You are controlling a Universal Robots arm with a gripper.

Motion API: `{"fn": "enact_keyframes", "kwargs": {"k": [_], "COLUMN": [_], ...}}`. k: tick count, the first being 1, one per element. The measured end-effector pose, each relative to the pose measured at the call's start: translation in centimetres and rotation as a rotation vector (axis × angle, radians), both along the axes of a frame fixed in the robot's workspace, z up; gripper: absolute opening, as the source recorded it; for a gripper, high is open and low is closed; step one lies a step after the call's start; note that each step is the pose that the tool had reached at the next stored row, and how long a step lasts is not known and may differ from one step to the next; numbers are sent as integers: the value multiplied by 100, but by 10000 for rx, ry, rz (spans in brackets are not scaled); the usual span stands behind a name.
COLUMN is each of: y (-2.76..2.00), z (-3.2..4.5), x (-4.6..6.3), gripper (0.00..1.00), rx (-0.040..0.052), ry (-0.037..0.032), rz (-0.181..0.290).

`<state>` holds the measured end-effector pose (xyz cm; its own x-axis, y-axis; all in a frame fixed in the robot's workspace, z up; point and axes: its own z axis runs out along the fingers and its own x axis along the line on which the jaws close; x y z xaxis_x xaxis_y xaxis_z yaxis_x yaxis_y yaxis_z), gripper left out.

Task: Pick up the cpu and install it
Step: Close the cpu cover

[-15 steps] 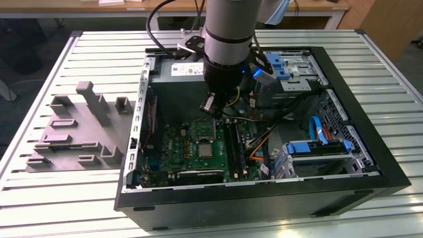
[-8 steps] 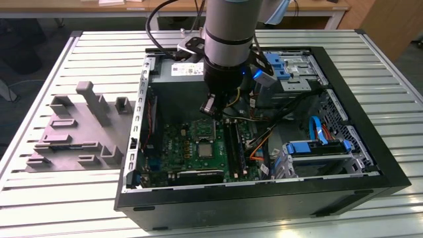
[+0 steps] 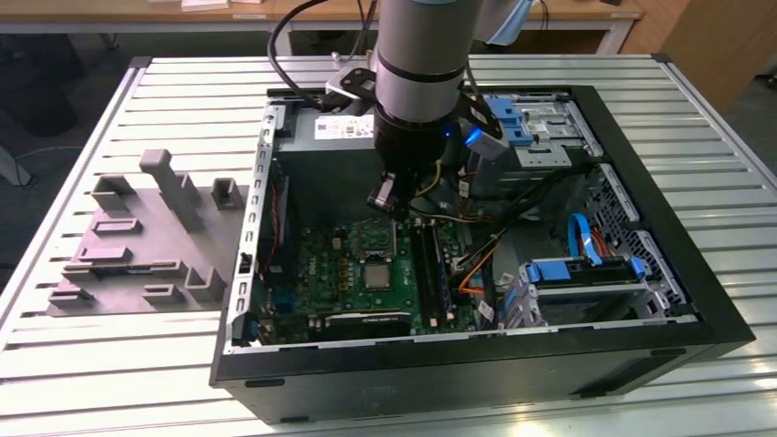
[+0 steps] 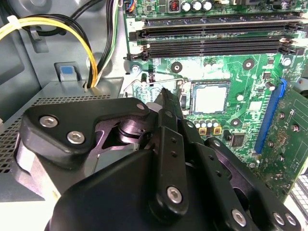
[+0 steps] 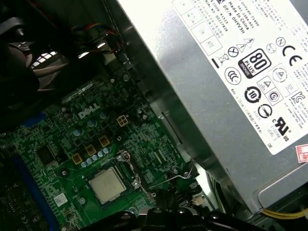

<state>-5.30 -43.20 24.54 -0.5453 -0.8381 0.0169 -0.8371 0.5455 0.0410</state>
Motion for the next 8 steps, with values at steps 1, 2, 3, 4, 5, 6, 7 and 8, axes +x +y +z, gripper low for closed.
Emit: {"fn": "enact_keyframes", "kwargs": {"k": [1,2,3,4,5,6,7,8], "y": [0,0,-1,-1,-1,-3,-4,-4], "z": [-1,-1,-1,-1,0,1,1,1], "x": [1,1,0,0,0,0,0,0], "gripper": [11,11,11,11,11,11,11,11], "rx": [-21,-51,-83,-109,-133,-155,-174,-194], "ry": [-1,-1,-1,-1,0,1,1,0], "rz": [1,2,2,3,7,14,20,25]}}
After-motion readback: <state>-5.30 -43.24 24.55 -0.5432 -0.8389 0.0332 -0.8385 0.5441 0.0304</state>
